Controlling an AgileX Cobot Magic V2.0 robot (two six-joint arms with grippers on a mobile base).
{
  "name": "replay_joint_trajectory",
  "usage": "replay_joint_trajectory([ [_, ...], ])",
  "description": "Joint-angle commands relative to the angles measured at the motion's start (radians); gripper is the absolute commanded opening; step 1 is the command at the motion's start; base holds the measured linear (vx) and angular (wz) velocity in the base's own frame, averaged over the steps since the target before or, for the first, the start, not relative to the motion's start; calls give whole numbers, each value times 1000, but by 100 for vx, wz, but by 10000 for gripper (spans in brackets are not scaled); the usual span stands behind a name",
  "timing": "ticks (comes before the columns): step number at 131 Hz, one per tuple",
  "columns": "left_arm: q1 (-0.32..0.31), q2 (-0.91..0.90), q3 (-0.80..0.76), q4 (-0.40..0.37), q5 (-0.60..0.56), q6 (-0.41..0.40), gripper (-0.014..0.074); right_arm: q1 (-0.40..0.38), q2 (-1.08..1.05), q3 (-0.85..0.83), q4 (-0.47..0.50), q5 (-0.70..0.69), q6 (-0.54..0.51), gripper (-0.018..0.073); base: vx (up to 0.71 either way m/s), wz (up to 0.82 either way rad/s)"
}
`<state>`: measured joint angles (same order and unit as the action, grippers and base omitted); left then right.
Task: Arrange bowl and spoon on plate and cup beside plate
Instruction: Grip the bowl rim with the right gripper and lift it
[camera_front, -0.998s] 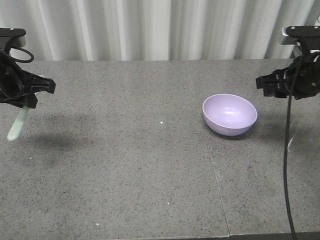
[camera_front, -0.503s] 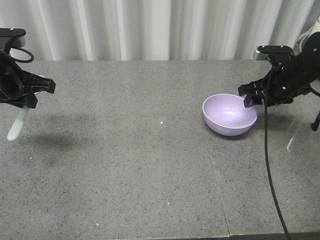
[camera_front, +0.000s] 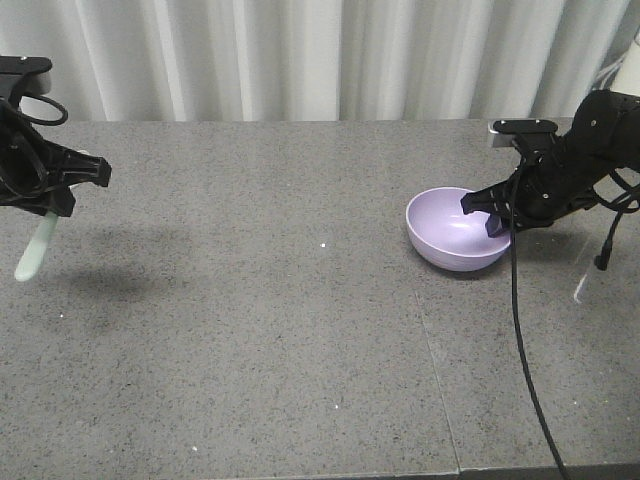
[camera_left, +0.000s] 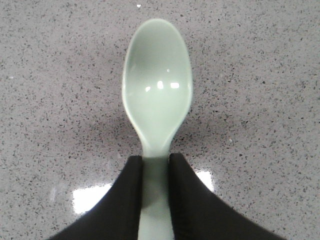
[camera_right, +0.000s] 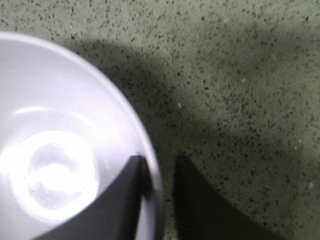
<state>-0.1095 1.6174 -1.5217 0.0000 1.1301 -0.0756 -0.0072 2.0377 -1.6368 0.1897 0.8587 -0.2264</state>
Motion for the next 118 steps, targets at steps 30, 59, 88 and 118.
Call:
replay_joint_trajectory([
  [30,-7,-44,-26,0,-29,-8,-7,-2,-105,-32,8,-11,-6,-7,0,0],
  [59,-7,-44,-26,0,-29,-8,-7,-2,-224,-32,31,-16,-7,-7,0,0],
  [88,-7,-44,-26,0,-29,-8,-7,-2,-361,-31,32,3,-7,-7,0,0],
  [118,-7,-44,-26,0,-29,-8,-7,-2,-410,-31,30,62,-7,-7,0,0],
])
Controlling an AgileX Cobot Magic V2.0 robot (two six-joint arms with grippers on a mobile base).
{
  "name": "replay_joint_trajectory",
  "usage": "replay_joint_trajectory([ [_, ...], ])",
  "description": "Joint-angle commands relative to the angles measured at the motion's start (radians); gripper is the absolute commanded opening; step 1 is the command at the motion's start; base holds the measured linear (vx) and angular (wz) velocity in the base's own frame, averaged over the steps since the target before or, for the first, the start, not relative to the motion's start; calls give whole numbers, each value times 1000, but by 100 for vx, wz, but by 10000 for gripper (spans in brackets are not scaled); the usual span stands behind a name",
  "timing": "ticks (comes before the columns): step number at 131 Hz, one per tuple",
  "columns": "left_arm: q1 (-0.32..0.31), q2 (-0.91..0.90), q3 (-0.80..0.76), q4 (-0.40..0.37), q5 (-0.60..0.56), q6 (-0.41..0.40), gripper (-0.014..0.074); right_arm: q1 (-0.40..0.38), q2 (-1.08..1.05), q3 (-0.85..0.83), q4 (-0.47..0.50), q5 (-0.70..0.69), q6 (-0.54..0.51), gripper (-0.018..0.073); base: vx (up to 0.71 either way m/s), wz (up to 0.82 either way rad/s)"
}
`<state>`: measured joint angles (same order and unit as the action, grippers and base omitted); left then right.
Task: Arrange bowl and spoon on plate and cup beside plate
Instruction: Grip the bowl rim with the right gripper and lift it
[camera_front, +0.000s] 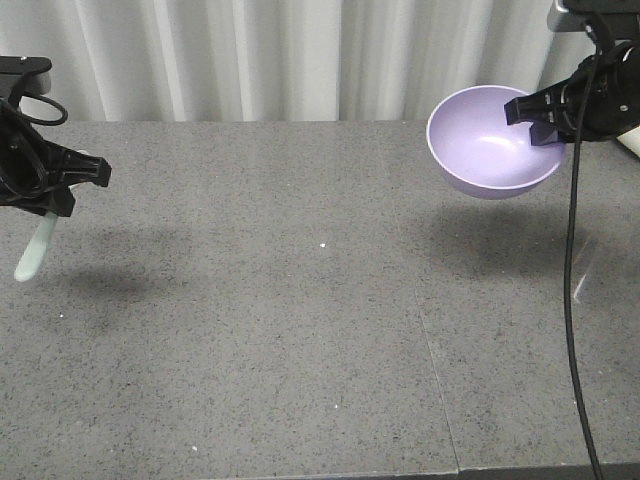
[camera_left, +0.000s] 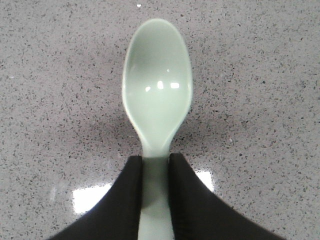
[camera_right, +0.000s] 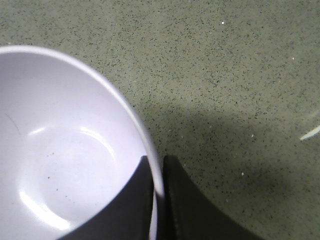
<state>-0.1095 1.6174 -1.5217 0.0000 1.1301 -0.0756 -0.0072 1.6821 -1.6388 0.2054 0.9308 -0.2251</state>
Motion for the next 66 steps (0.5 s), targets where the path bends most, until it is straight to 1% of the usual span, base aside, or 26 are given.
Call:
replay_joint_trajectory([
  [1,-7,-44,-26,0,-29,-8,-7,-2,-54,-29,15,-11,-8,-7,0,0],
  [12,-7,-44,-26,0,-29,-8,-7,-2,-54,-25,15,21,-8,-5,0,0],
  [25,-7,-44,-26,0,-29,-8,-7,-2,-59,0,15,25,-8,-3,0,0],
  [39,-7,-44,-26,0,-29,-8,-7,-2,-86,73,15,-27,-3,-3,0,0],
  [53,-7,-44,-26,0,-29,-8,-7,-2,-133,167,16,-123,4,-3,0,0],
  [66,-7,-44,-26,0,-29,-8,-7,-2,-155,191,16,-144,4,-3,0,0],
])
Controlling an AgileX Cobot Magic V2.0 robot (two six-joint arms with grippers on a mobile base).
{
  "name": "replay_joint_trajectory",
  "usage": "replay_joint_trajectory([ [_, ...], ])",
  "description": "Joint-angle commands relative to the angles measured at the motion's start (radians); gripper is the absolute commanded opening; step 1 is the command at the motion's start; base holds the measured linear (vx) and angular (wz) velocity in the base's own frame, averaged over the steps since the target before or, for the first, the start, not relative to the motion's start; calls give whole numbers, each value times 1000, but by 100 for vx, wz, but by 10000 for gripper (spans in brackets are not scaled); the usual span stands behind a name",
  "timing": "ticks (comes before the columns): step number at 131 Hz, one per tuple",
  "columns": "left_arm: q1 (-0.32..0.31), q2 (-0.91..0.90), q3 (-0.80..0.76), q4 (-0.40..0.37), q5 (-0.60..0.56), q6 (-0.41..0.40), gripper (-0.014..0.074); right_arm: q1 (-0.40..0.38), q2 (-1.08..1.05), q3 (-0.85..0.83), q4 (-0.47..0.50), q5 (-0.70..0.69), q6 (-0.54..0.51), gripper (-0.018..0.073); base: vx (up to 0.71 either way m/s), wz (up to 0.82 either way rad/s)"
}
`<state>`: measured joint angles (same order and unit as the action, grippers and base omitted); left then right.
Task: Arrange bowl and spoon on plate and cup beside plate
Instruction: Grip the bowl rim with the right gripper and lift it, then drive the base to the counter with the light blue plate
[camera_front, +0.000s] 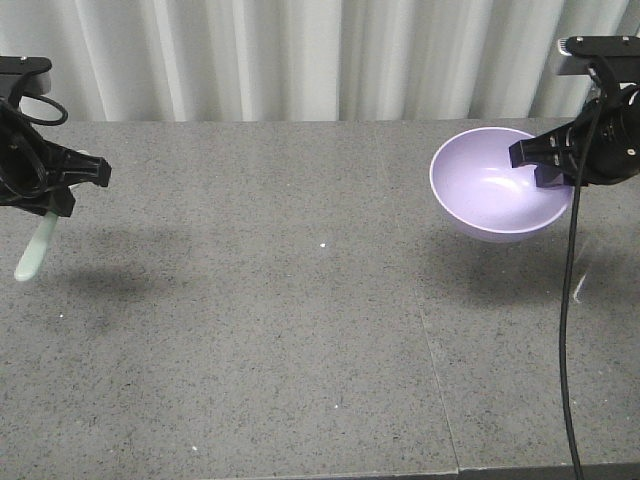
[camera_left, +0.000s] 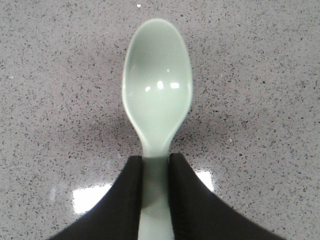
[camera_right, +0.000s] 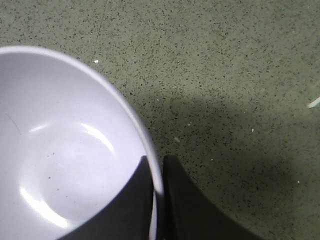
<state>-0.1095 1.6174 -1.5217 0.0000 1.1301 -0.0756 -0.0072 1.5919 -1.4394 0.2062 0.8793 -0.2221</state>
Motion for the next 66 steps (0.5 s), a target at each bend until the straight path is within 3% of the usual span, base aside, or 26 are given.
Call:
replay_joint_trajectory([
  [1,-7,-44,-26,0,-29,-8,-7,-2,-67,-9,14,-91,1,-3,0,0],
  [66,-7,-44,-26,0,-29,-8,-7,-2,-93,-7,15,-75,-1,-3,0,0],
])
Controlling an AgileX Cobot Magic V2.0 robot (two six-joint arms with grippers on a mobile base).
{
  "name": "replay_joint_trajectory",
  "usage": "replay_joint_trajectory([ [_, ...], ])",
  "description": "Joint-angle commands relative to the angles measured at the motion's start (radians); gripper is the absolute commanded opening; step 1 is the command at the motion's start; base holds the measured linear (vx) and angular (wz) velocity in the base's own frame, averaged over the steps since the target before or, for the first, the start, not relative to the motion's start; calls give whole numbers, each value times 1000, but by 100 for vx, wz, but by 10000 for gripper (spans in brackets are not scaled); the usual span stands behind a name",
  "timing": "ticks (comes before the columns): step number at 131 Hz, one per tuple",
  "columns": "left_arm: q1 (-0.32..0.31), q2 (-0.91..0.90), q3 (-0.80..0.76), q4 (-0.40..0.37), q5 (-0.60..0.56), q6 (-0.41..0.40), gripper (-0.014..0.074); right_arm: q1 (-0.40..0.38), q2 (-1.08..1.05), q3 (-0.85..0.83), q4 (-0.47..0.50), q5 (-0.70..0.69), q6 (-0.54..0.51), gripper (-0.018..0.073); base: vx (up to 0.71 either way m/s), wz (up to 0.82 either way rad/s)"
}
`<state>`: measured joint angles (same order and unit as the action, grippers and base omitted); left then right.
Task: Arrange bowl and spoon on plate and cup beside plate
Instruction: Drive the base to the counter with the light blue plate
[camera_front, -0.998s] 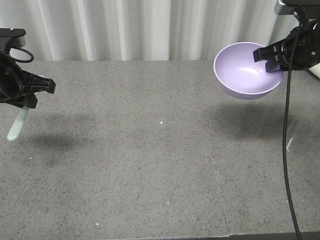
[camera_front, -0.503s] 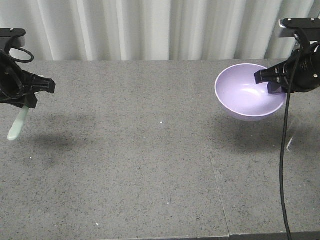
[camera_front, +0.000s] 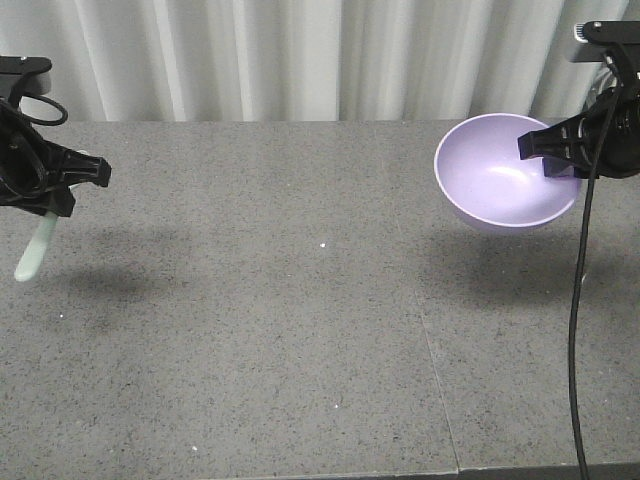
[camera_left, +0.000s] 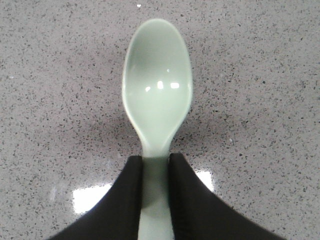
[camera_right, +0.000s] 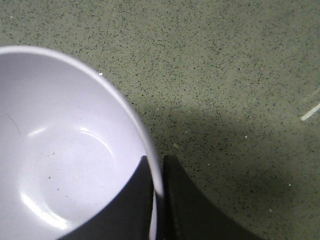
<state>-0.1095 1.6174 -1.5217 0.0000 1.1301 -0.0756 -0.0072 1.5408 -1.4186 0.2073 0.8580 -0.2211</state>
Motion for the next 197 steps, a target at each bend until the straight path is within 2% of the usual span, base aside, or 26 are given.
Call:
replay_joint_trajectory([
  [1,-7,-44,-26,0,-29,-8,-7,-2,-42,-27,14,-53,-1,-3,0,0],
  [197,-7,-44,-26,0,-29,-8,-7,-2,-42,-27,14,-53,-1,-3,0,-5],
])
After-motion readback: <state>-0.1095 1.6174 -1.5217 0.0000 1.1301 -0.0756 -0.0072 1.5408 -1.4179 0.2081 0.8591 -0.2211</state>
